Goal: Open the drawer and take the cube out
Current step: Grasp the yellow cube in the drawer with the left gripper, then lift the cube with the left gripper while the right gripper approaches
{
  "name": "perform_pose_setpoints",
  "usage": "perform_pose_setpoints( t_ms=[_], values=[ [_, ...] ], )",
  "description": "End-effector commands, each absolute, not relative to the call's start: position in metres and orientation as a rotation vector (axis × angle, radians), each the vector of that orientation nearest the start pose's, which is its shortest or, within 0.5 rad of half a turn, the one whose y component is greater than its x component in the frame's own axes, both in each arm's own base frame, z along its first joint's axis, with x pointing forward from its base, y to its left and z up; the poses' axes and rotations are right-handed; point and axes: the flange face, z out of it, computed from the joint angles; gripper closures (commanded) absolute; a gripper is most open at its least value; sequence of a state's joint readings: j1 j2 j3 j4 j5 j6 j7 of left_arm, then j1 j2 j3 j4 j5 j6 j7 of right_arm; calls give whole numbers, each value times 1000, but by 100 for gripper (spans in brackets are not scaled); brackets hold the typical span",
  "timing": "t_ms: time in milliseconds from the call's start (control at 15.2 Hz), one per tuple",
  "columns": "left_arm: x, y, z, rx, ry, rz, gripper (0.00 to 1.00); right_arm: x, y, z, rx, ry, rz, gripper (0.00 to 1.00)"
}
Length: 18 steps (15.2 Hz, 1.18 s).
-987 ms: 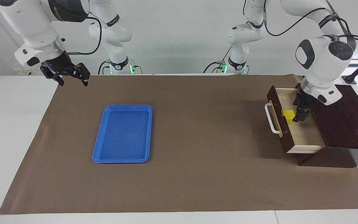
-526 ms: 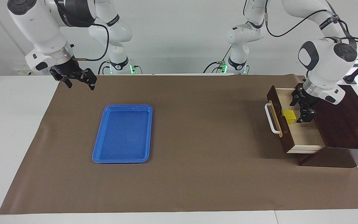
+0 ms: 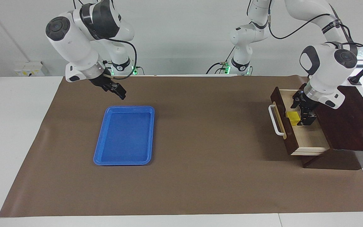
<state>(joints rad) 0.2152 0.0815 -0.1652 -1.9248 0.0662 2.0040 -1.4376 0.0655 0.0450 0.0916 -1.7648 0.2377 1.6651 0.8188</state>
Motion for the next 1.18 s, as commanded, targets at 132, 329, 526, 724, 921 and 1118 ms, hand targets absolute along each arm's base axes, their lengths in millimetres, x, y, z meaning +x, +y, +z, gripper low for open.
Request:
perform_pose_setpoints(
  t_ms=[132, 329, 526, 724, 921, 1118],
  values=[
    [574, 31, 441, -2303, -2117, -61, 25, 562, 143, 494, -2579, 1315, 458, 0],
    [574, 29, 441, -2309, -2109, -59, 90, 562, 160, 493, -2506, 1401, 487, 0],
    [577, 26, 446, -2328, -2090, -65, 100, 563, 162, 494, -2472, 1415, 493, 0],
    [593, 26, 476, -2321, -2085, -48, 100, 563, 161, 493, -2465, 1417, 500, 0],
    [615, 12, 533, -2329, -2050, -2, 100, 564, 158, 494, -2444, 1424, 509, 0],
    [612, -49, 557, -2382, -1973, 42, 100, 565, 157, 494, -2438, 1431, 509, 0]
  ],
)
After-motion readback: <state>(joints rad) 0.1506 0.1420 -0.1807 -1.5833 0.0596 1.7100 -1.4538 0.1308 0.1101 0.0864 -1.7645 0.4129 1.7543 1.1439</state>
